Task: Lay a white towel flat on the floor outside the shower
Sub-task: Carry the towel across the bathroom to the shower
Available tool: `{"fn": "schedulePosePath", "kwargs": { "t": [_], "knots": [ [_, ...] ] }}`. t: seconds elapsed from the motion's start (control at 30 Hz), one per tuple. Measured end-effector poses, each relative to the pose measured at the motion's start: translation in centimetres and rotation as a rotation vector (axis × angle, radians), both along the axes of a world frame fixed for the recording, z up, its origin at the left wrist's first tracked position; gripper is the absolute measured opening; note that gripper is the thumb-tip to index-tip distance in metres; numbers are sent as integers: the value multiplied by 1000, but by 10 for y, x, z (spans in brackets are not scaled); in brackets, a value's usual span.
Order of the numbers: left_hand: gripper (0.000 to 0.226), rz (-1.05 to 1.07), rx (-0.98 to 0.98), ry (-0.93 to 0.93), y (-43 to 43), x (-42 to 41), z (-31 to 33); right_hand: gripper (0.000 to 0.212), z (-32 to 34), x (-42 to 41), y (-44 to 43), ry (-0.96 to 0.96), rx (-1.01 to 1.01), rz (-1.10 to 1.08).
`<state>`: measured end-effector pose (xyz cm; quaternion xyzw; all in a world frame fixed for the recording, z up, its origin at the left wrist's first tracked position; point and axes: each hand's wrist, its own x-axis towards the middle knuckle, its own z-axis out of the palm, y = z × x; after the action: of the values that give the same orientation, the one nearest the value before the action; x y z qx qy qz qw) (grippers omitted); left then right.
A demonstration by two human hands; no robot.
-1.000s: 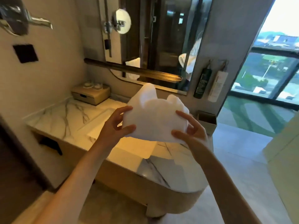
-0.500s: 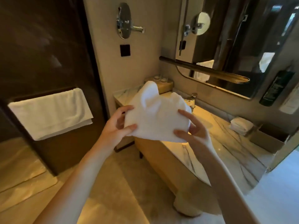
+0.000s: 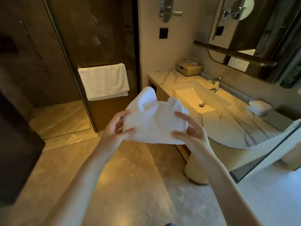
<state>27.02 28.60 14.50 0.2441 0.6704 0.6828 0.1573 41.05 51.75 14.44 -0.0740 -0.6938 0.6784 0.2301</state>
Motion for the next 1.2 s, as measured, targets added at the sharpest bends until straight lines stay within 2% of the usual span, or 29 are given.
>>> {"fn": "schedulePosePath", "kwargs": {
  "t": [0.37,0.57,0.77,0.9,1.2],
  "knots": [
    [64,143,33,-2,-59,153,-3,57,7,123,-43,-14,34,148],
    [60,217,73,-52,-64,260,-22,58,-9,204,-37,-47,51,244],
    [60,302,26,-85,-86,363,-41,59,-30,274,-51,-114,-2,340],
    [58,397,28,-116,-113,418,-54,59,-41,304,-77,-146,-68,437],
    [55,697,35,-160,-189,504,-75,58,-64,322,-162,-199,-10,653]
  ]
}}
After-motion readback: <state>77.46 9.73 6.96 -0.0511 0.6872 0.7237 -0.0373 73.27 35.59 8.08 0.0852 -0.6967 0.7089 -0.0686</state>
